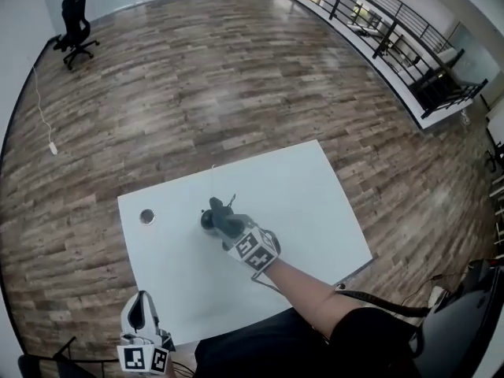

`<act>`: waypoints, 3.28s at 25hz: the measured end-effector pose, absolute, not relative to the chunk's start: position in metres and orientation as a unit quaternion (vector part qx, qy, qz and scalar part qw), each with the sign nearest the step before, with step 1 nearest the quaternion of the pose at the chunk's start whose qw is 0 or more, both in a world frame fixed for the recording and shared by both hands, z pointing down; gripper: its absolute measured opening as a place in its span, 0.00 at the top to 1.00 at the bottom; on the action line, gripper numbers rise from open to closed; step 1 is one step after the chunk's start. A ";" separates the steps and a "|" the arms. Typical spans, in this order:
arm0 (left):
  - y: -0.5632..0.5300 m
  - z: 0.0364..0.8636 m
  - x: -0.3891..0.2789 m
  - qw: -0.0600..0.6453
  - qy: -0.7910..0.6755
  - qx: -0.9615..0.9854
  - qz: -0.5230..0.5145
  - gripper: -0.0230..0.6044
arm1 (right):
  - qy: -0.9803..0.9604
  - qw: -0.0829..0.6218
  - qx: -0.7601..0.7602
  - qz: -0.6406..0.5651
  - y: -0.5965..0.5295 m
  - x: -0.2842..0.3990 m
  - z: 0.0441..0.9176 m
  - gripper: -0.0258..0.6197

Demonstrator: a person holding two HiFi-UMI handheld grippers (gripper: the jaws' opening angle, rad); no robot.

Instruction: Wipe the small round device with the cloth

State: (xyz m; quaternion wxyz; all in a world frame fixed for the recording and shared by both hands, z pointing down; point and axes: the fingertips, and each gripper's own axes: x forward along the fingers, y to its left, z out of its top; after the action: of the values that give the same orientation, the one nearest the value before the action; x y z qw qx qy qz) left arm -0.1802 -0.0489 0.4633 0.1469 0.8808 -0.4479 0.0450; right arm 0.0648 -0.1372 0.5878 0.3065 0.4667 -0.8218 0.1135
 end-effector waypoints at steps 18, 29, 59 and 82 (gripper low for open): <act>0.013 0.453 -0.211 0.144 -0.554 0.815 0.086 0.96 | -0.851 0.330 0.398 0.090 -0.170 0.043 0.601 0.82; 0.034 0.449 -0.219 0.143 -0.570 0.804 0.085 0.96 | -0.862 0.365 0.340 0.093 -0.150 0.010 0.619 0.82; 0.051 0.448 -0.243 0.149 -0.605 0.779 0.070 0.96 | -0.847 0.278 0.431 0.141 -0.187 0.067 0.616 0.82; 0.037 0.448 -0.223 0.142 -0.583 0.797 0.075 0.96 | -0.852 0.276 0.442 0.047 -0.170 0.091 0.581 0.82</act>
State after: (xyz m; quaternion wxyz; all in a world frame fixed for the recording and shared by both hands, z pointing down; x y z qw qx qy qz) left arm -0.2226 0.0374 0.4478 0.1417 0.7968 -0.5826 0.0750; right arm 0.0907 -0.1702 0.5814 0.2757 0.4417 -0.8525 0.0470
